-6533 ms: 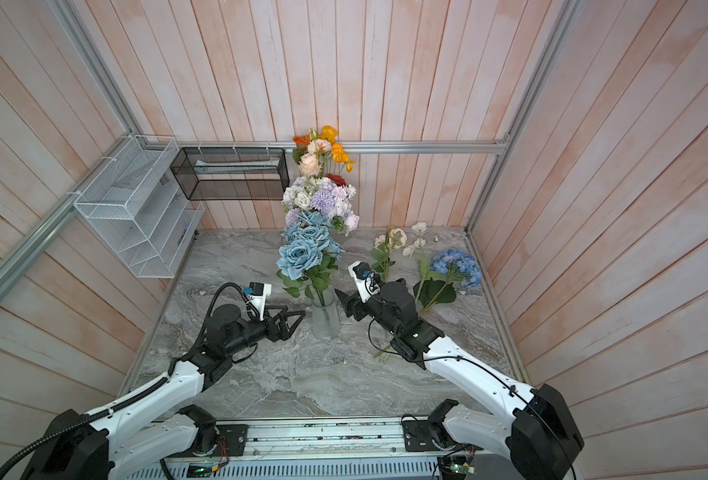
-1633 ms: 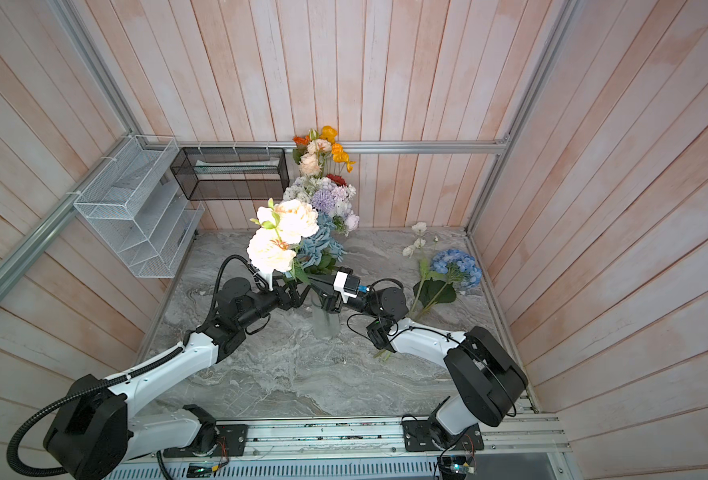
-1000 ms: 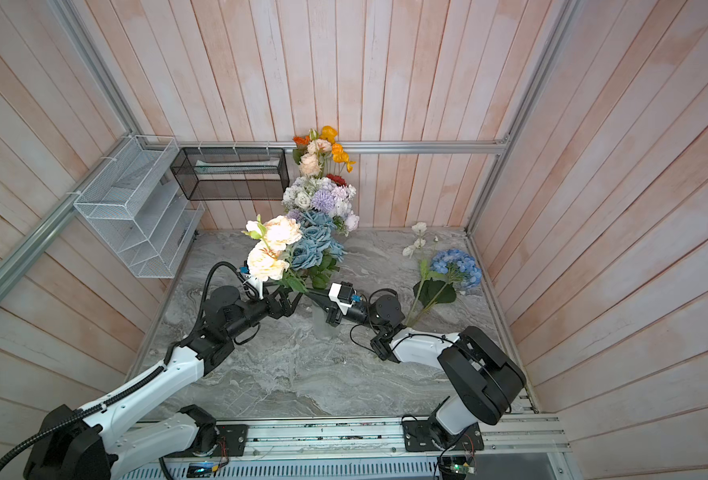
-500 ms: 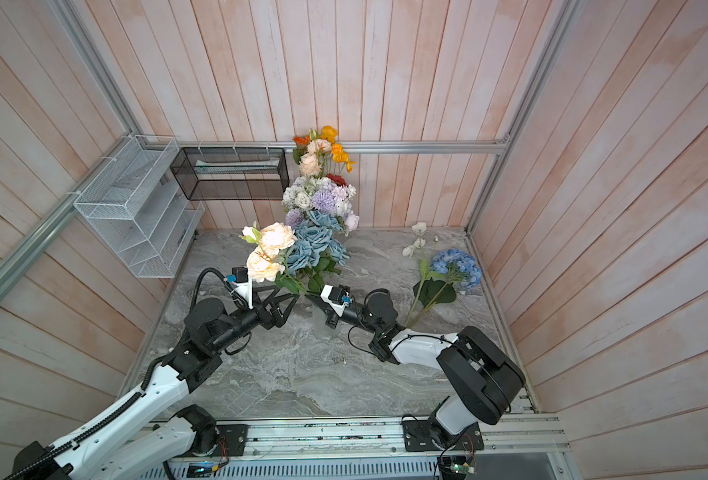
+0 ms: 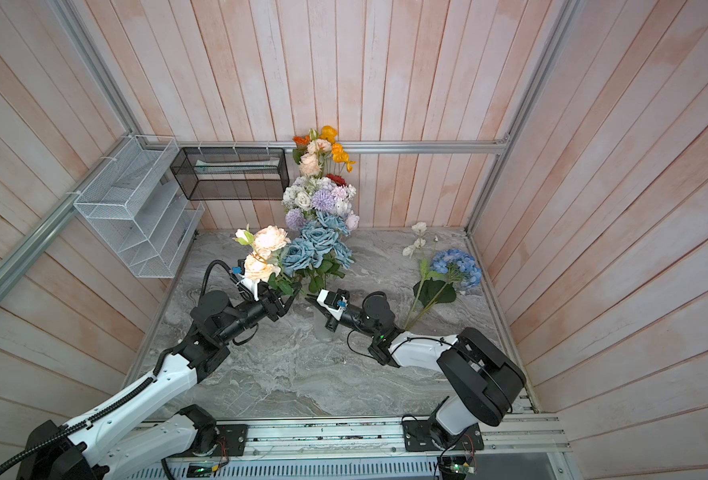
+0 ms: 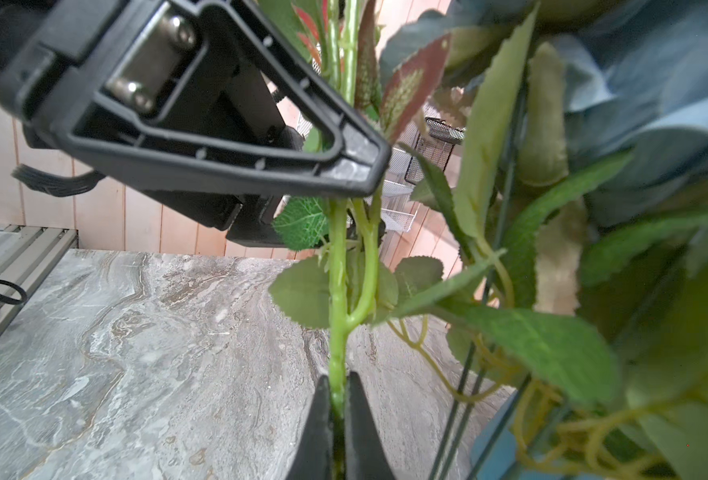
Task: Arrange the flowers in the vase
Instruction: 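Lower the peach rose stem into the glass vase held by the left gripper, then open the right gripper and reach to the white poppy stems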
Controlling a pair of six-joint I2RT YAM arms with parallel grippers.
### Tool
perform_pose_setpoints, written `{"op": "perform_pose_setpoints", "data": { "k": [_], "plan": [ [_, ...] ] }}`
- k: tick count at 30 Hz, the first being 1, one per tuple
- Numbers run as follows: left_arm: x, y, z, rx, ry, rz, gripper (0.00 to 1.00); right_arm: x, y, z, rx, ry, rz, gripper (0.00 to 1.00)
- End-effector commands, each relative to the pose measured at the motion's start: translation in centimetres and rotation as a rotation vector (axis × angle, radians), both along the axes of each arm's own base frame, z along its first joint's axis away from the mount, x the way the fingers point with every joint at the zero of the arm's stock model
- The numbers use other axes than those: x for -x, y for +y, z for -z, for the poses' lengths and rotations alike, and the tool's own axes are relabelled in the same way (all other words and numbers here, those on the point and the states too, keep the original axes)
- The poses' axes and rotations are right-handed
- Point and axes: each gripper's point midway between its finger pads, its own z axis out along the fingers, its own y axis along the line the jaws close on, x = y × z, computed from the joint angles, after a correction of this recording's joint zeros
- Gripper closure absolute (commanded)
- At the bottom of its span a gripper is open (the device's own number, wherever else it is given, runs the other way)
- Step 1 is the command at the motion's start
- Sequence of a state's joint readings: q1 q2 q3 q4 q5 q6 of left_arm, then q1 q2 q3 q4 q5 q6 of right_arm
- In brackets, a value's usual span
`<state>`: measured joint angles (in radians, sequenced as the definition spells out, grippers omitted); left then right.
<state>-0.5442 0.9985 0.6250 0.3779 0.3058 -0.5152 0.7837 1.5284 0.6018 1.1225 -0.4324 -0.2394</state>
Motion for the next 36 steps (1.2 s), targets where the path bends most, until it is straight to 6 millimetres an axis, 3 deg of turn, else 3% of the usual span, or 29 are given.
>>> {"op": "perform_pose_setpoints", "data": {
  "k": [1,5,8,10,13,18,22,29,36],
  "plan": [
    [0.1,0.5,-1.6,0.011,-0.047,-0.021,0.58,0.4,-0.2,0.4,0.021,-0.011,0.006,1.00],
    [0.2,0.5,-1.0,-0.033,-0.056,-0.044,0.68,0.3,-0.4,-0.2,0.012,-0.023,0.024,0.97],
    [0.1,0.0,-0.6,-0.074,-0.070,-0.047,0.70,0.3,-0.9,-1.1,-0.005,-0.026,0.042,0.71],
    [-0.1,-0.4,0.0,-0.101,-0.070,-0.052,0.70,0.6,-1.4,-2.0,-0.025,-0.028,0.047,0.62],
    [-0.4,-0.9,0.8,-0.132,-0.073,-0.060,0.70,1.1,-2.5,-3.3,-0.050,-0.033,0.053,0.55],
    [-0.5,-1.8,1.6,-0.154,-0.089,-0.066,0.70,0.8,-5.7,-4.8,-0.088,-0.006,0.122,0.53],
    [-0.3,-2.8,2.8,-0.204,-0.101,-0.062,0.67,-0.8,-8.9,-5.1,-0.128,0.036,0.245,0.53],
    [-0.1,-3.3,3.8,-0.238,-0.099,-0.074,0.61,-4.9,-14.8,-5.2,-0.199,0.170,0.550,0.40],
    [0.1,-3.0,3.0,-0.215,-0.110,-0.085,0.34,-9.5,-21.4,-4.1,-0.281,0.346,0.794,0.40]
  ]
}}
